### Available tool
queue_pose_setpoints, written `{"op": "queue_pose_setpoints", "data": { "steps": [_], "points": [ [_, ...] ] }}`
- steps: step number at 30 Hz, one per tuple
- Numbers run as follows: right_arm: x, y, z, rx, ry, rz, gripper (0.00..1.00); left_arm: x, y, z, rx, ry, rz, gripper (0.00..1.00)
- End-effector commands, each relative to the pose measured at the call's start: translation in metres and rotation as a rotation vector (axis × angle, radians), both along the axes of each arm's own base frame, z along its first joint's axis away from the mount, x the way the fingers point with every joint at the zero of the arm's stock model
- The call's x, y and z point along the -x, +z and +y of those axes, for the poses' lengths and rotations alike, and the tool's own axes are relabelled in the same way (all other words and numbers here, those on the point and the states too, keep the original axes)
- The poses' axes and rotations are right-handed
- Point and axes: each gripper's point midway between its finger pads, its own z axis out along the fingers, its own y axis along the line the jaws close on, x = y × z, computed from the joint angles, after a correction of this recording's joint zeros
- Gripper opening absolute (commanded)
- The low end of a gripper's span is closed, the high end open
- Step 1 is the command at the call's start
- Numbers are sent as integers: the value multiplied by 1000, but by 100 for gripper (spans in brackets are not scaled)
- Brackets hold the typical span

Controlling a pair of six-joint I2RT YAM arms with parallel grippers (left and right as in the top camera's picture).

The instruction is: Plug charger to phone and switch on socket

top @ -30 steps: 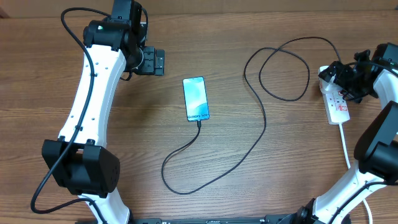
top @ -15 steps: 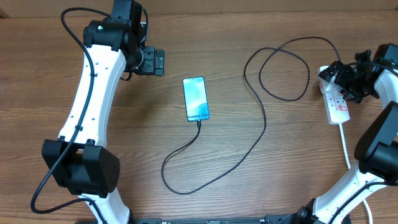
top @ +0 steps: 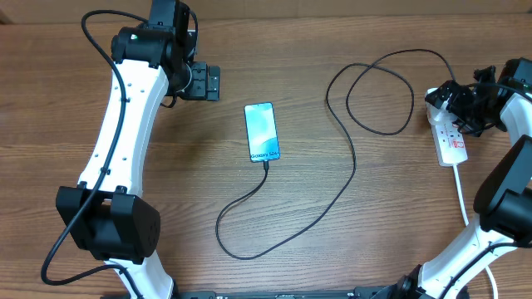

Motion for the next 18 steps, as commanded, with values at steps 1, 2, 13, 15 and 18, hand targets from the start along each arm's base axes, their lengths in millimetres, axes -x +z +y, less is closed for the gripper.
{"op": "queue_pose_setpoints", "data": {
  "steps": [1, 2, 13, 15, 18],
  "points": [
    [6, -9, 27, -93, 36, 20, 100, -2, -2, 0, -11, -14, 1, 100],
    [6, -9, 26, -93, 36, 20, 100, -2, -2, 0, -11, -14, 1, 100],
    [11, -15, 24, -79, 10, 53, 100, -2, -2, 0, -11, -14, 1, 100],
    [14, -16, 25, -86, 7, 66, 100, -2, -2, 0, -11, -14, 1, 100],
    [16, -16, 26, -91, 7, 75, 99, -2, -2, 0, -11, -14, 1, 100]
  ]
}}
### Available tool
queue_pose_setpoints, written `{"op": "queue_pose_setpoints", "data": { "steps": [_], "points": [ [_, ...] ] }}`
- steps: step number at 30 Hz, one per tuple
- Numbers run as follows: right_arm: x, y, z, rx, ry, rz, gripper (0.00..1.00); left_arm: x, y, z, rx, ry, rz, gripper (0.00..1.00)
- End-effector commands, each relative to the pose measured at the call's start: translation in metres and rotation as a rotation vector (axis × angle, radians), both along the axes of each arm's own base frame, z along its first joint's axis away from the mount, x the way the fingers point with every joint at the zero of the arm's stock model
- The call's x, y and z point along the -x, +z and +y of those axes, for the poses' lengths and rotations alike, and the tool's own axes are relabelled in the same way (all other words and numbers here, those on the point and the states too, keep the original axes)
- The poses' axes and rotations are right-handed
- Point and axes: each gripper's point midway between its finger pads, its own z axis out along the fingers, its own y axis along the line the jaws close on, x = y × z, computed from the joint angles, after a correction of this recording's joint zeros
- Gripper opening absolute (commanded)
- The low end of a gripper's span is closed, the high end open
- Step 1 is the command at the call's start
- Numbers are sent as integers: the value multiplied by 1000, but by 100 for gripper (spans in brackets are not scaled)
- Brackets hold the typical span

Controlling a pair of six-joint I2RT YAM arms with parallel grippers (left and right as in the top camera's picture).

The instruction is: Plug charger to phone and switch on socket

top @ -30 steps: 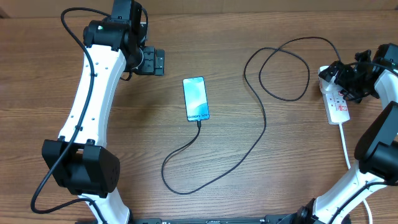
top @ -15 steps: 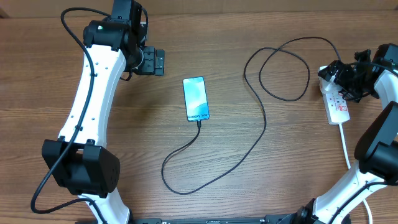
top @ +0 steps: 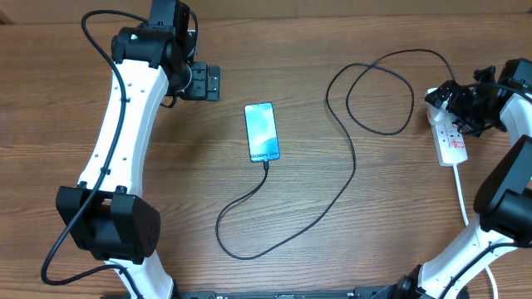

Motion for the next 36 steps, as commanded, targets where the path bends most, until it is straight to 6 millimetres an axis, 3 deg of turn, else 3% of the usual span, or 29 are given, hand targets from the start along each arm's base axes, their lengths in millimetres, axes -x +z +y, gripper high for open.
{"op": "queue_pose_setpoints", "data": {
  "steps": [1, 7, 15, 25, 32, 36],
  "points": [
    [15, -15, 26, -90, 9, 70, 99, -2, -2, 0, -11, -14, 1, 100],
    [22, -17, 27, -92, 5, 102, 95, -2, -2, 0, -11, -14, 1, 100],
    [31, -33, 30, -105, -23, 127, 95, -2, -2, 0, -11, -14, 1, 100],
    [34, -37, 33, -111, -22, 140, 95, -2, -2, 0, -11, -14, 1, 100],
    [22, -27, 23, -89, -29, 94, 95, -2, -2, 0, -11, -14, 1, 100],
    [20, -15, 2, -33, -61, 103, 95, -2, -2, 0, -11, -14, 1, 100]
  ]
}}
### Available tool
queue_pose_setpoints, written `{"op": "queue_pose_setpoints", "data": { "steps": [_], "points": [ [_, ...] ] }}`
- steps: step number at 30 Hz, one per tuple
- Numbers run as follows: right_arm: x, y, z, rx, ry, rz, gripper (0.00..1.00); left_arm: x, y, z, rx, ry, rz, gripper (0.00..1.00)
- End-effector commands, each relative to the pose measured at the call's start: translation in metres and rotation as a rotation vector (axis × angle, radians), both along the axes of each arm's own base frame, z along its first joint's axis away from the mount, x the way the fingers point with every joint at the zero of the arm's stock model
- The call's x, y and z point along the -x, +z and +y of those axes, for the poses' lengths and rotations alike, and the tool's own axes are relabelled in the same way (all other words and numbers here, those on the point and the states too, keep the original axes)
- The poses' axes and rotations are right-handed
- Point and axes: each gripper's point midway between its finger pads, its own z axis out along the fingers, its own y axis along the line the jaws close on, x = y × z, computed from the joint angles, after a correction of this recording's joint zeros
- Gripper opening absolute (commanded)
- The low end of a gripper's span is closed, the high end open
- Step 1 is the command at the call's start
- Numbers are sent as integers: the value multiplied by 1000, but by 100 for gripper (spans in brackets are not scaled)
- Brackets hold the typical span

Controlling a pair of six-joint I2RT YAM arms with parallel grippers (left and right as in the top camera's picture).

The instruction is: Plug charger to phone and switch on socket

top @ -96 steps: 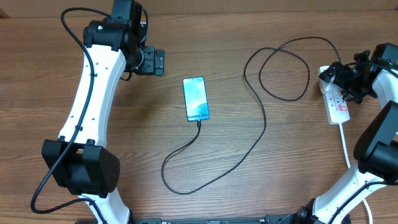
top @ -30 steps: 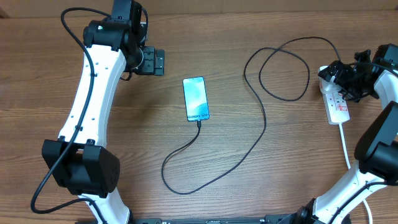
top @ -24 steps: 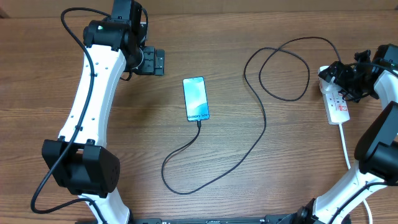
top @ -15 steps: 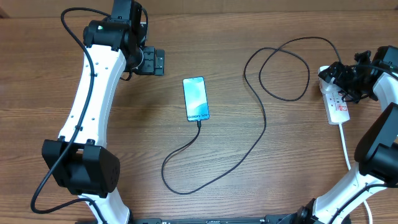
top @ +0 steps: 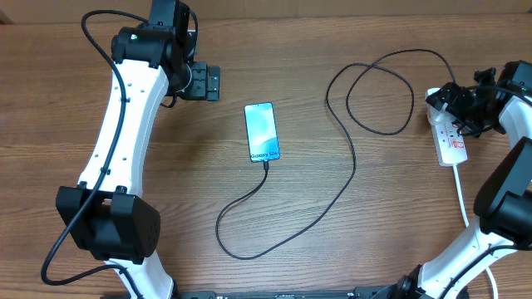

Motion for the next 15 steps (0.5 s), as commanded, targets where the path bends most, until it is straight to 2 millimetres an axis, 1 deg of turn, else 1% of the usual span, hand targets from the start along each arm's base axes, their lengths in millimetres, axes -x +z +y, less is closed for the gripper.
{"op": "queue_pose_setpoints", "data": {
  "steps": [1, 5, 10, 15],
  "points": [
    [17, -13, -1, -33, -57, 110, 95, -2, -2, 0, -11, -13, 1, 100],
    [18, -4, -11, -17, -65, 117, 94, -2, -2, 0, -10, -13, 1, 100],
    [15, -4, -12, -8, -60, 103, 94, -2, -2, 0, -11, -13, 1, 100],
    [3, 0, -19, 24, -50, 44, 98, -2, -2, 0, -10, -13, 1, 100]
  ]
}}
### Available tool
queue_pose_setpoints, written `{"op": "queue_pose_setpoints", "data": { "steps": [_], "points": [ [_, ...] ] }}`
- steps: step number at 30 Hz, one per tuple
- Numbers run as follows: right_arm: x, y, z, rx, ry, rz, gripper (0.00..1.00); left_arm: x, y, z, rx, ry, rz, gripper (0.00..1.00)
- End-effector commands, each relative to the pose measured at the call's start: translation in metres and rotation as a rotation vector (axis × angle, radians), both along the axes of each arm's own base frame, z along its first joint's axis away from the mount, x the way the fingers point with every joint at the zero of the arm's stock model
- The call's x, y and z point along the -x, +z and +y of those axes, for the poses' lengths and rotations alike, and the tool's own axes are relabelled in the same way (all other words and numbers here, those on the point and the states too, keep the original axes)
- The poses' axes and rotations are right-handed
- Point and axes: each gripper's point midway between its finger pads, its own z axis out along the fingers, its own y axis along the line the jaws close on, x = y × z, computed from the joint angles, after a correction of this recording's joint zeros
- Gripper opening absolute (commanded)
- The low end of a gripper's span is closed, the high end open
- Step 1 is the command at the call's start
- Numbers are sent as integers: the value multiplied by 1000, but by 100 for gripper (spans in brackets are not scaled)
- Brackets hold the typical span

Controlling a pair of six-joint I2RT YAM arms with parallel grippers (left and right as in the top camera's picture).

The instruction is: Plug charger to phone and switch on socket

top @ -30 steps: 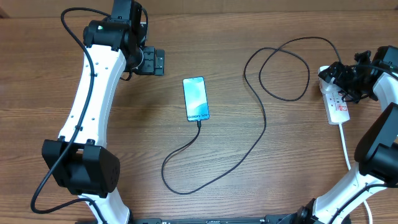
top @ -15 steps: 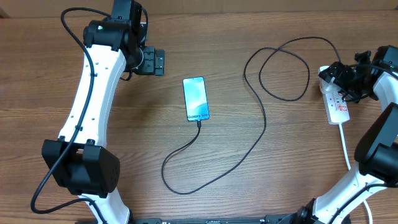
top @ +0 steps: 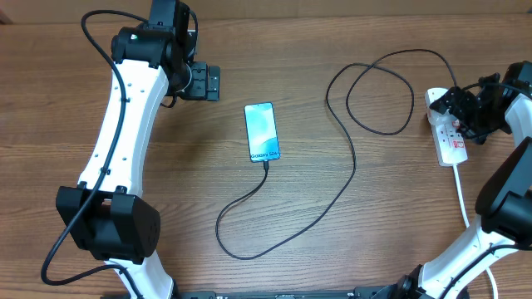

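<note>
The phone (top: 262, 131) lies face up mid-table with its screen lit. A black charger cable (top: 349, 178) is plugged into the phone's near end, curls across the wood and loops back to the white socket strip (top: 451, 143) at the far right. My right gripper (top: 460, 110) sits over the strip's far end, where the plug is, and its fingers look closed together. My left gripper (top: 208, 82) hovers at the back left, well away from the phone, holding nothing; its jaws are too dark to read.
The strip's white lead (top: 462, 195) runs toward the near edge beside my right arm. The cable's big loop (top: 378, 91) lies between phone and strip. My left arm (top: 125, 141) spans the left side of the table.
My right gripper has shifted slightly to the right over the far end of the socket strip. Phone, cable and left arm are unchanged.
The cable was plugged into the lit phone at every moment. My right gripper stayed over the strip's far end by the plug, barely moving, and now sits a little further right. The left arm held still throughout.
</note>
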Motion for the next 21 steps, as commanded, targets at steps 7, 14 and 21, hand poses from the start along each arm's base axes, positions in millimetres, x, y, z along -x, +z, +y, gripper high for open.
{"op": "queue_pose_setpoints", "data": {
  "steps": [7, 14, 21],
  "points": [
    [-15, 4, -1, 8, 61, -68, 100, -2, -2, 0, -11, -14, 1, 100],
    [-18, 7, 13, -15, 144, -102, 100, -2, -2, 0, -11, -14, 1, 100],
    [-18, 7, 13, -5, 158, -105, 100, -2, -2, 0, -11, -14, 1, 100]
  ]
}}
